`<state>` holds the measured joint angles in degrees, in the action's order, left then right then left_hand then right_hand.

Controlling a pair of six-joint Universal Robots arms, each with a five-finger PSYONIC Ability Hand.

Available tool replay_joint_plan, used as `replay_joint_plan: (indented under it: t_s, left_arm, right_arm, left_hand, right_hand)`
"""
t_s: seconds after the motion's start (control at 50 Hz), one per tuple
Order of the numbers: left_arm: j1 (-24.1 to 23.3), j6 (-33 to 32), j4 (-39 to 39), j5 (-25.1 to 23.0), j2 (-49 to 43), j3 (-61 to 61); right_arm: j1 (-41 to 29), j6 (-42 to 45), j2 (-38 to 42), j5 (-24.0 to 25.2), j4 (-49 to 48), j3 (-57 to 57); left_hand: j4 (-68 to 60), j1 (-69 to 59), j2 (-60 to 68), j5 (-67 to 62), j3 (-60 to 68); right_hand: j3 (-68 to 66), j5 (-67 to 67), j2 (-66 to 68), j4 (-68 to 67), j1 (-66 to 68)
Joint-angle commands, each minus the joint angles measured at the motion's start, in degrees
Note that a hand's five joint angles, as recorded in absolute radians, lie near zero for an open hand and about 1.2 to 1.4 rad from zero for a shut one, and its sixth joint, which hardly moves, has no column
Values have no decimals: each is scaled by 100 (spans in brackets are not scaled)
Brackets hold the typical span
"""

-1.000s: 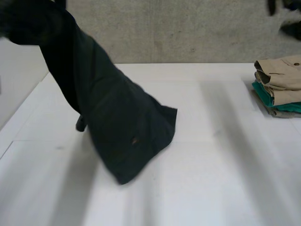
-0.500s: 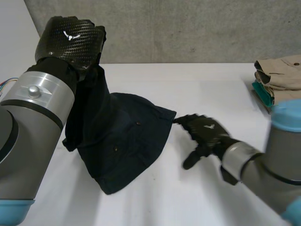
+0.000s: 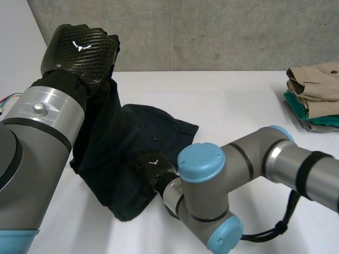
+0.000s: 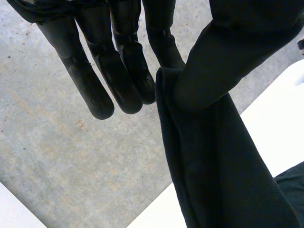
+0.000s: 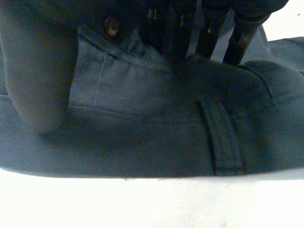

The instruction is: Fold the laundry.

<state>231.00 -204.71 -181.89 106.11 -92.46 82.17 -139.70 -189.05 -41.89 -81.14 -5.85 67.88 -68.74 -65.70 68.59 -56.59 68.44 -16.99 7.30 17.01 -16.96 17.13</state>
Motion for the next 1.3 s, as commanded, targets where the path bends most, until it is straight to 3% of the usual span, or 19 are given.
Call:
replay_joint_plan:
  t_s: [0.02, 0.04, 0.14, 0.2, 0.28, 0.32, 0.4, 0.48, 0.7, 0.72, 0.76, 0.78, 0.86, 1.02, 1.1, 1.3]
  left_arm:
    - [6, 2, -137, 6, 0, 45]
    - [6, -7, -137, 6, 0, 45]
    - [-3, -16, -145, 6, 26, 45]
    - [32, -16, -145, 6, 70, 54]
    - [111, 2, -145, 15, 202, 124]
    - [138, -7, -145, 6, 264, 212]
    - [155, 2, -145, -3, 308, 493]
    - [138, 133, -145, -12, 255, 888]
    - [59, 924, -110, -100, -1027, 1205]
    - [50, 925, -110, -108, -1072, 1196]
    - [50, 933, -119, -108, -1160, 1161]
    - [67, 925, -110, -108, -1160, 1152]
    - [111, 916, -119, -108, -1160, 1074]
    - [217, 907, -137, -117, -1098, 968]
    - [226, 925, -154, -117, -1098, 906]
    - [243, 942, -172, -117, -1151, 862]
  right_arm:
    - [-13, 43, 339, -7, -4, -319]
    - [-13, 52, 313, -33, -4, -310]
    - [75, 227, -169, -595, -74, 40]
    - [267, 596, -1134, -938, -145, 515]
    - [1215, 1439, -2278, -808, -22, 911]
    - [1776, 2226, -2638, -449, 371, 973]
    - [2419, 3712, -2807, 9, 1240, 790]
    - [2614, 4550, -2798, 46, 1752, 465]
    - [2606, 5378, -1867, 116, 1244, 349]
    - [2589, 5396, -1780, 99, 1183, 358]
    - [2571, 5335, -1761, 90, 1138, 401]
    - [2580, 5282, -1761, 81, 1112, 428]
    - [2632, 4686, -1866, 19, 954, 630]
    - [3220, 1972, -3481, -51, 1138, 1674]
    - [3440, 1354, -4035, 10, 1191, 2455]
    - [3406, 1520, -4600, 81, 735, 3873]
  left_hand:
    - [-1126, -1430, 1141, -1341, 1156]
    - [-1126, -1430, 1141, -1341, 1156]
    - [-1126, -1430, 1141, -1341, 1156]
    - [-1126, -1430, 1141, -1341, 1156]
    - [-1126, -1430, 1141, -1341, 1156]
    - [-1126, -1430, 1141, -1341, 1156]
    - [-1126, -1430, 1141, -1341, 1156]
    - [-1126, -1430, 1141, -1341, 1156]
    - [-1126, -1430, 1141, -1341, 1156]
    - [-1126, -1430, 1141, -1341, 1156]
    - [-1126, -1430, 1141, -1341, 1156]
    - [-1126, -1430, 1141, -1341, 1156]
    - [-1126, -1430, 1141, -1341, 1156]
    - [-1126, -1430, 1141, -1341, 1156]
    - [-1126, -1430, 1141, -1341, 1156]
    - [-1126, -1430, 1141, -1341, 1156]
  right_hand:
    - [-4968, 4937, 4966, -4972, 4954]
    - [-6287, 6257, 6286, -6291, 6273]
    - [-6301, 6270, 6299, -6304, 6287]
    - [-6301, 6270, 6299, -6304, 6287]
    - [-6301, 6270, 6299, -6304, 6287]
    - [-6301, 6270, 6299, -6304, 6287]
    - [-6301, 6270, 6299, -6304, 6287]
    - [-6301, 6270, 6299, -6304, 6287]
    - [-6301, 6270, 6299, -6304, 6287]
    - [-4958, 4927, 4956, -4961, 4944]
    - [-943, 912, 941, -947, 929]
    - [158, -189, -160, 155, -173]
    - [52, -83, -54, 48, -66]
    - [-806, 775, 804, -810, 792]
    - [-857, 826, 855, -860, 842]
    - [-1512, 1481, 1510, -1516, 1498]
